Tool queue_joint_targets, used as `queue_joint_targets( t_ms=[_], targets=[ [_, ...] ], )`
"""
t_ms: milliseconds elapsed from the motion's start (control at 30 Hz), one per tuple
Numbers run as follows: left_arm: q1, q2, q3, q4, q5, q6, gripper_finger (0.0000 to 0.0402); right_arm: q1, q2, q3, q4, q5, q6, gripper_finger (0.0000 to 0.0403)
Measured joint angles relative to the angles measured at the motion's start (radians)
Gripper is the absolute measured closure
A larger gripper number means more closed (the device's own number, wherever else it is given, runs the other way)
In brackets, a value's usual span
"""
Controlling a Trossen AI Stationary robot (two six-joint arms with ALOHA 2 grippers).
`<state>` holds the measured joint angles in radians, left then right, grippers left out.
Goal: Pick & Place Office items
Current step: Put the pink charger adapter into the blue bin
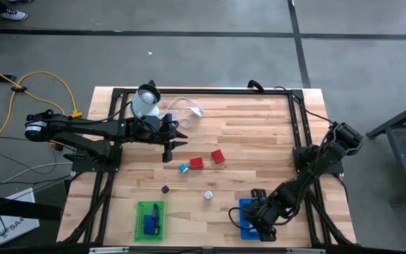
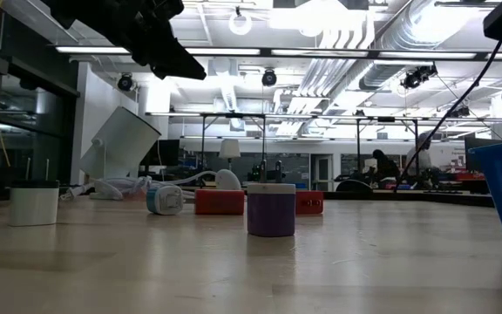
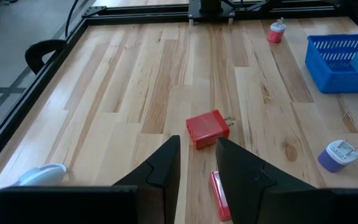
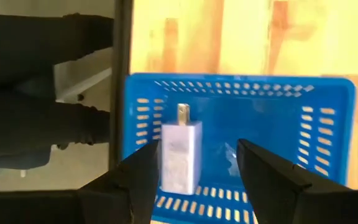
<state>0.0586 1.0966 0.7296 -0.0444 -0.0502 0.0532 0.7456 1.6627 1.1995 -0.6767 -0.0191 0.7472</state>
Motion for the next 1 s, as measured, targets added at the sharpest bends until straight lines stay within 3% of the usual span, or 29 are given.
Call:
queue_joint_targets(
  t_ms=[267,567,833,1000],
  targets=[
    [0.0,0.0,0.0,0.0,0.0,0.0,0.0304,-0.002,-0.002,0.0,-0.147,0.041,0.133,0.0204],
    [0.0,0.0,0.0,0.0,0.0,0.0,0.0304,0.012,-0.025,0.0,-0.316,-0.04,0.344,0.0204],
    [0.0,0.0,0.0,0.0,0.0,0.0,0.0304,0.085,-0.137,0.0,-0.449,0.142,0.56,0.0204],
    [0.0,0.0,0.0,0.0,0.0,0.0,0.0304,0.12,-0.153,0.0,-0.629,0.173,0.727,0.0204]
  ],
)
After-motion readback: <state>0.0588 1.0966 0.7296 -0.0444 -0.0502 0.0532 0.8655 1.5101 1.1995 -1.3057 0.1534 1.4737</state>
